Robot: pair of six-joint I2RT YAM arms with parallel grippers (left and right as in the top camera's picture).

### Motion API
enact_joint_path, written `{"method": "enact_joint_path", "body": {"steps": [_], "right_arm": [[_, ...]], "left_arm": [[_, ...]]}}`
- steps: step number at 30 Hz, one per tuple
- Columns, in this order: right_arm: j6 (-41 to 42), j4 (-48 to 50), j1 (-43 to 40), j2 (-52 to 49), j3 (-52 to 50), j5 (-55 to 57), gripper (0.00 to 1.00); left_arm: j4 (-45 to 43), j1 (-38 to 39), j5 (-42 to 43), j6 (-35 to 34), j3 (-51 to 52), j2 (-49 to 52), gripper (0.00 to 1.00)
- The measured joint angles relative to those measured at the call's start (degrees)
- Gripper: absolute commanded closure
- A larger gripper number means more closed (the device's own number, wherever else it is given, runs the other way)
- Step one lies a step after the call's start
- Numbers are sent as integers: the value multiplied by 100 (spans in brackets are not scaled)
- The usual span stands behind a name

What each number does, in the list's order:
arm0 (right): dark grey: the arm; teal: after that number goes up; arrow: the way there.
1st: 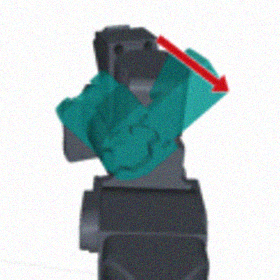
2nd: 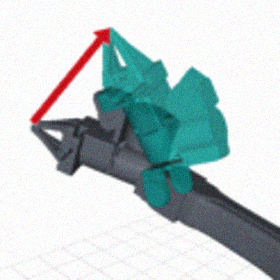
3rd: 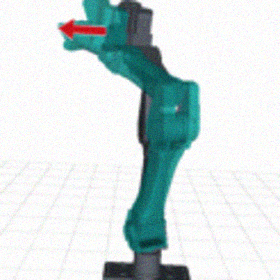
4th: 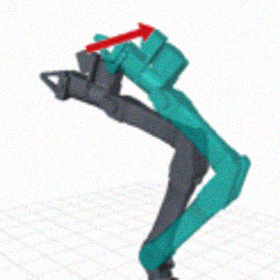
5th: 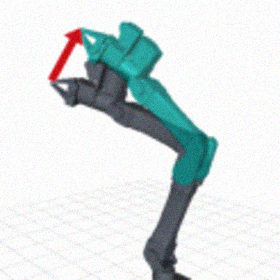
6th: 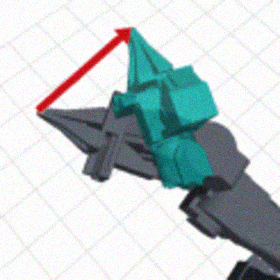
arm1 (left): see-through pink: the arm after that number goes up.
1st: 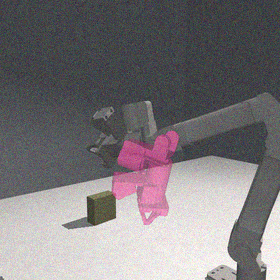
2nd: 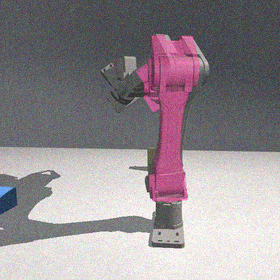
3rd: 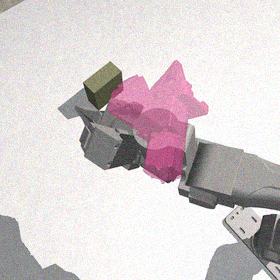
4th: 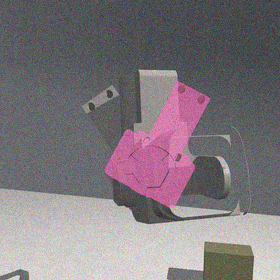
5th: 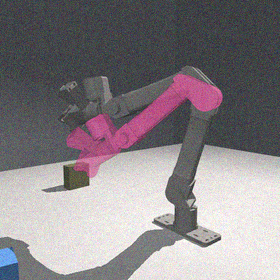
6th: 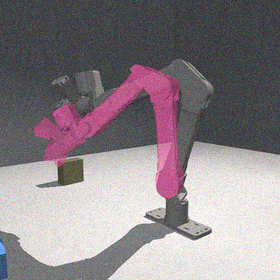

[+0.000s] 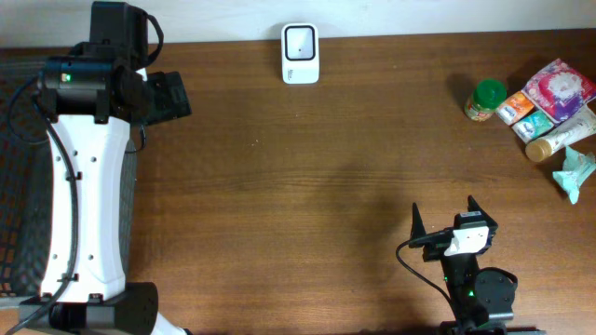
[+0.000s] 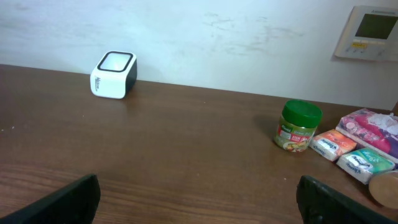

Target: Scan the item barcode

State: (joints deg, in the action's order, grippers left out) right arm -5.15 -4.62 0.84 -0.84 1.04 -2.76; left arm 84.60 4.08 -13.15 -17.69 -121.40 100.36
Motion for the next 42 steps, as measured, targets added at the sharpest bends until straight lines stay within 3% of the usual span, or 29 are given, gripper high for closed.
{"method": "enact_joint_path", "body": {"steps": [12,34,37,42], "right_arm": [[570,-2,0,0,0,107,1],[645,-2,0,0,0,109,1],[645,0,0,13,-4,127,1],[645,22,0,22,-20,129,1]], "left_arm": [[0,0,0,0,0,0,1],[175,33,208,0,105,-85,1],[-420,334,271,103,903,-627,1],[-2557,1115,509,774,4459,-2881,1]]}}
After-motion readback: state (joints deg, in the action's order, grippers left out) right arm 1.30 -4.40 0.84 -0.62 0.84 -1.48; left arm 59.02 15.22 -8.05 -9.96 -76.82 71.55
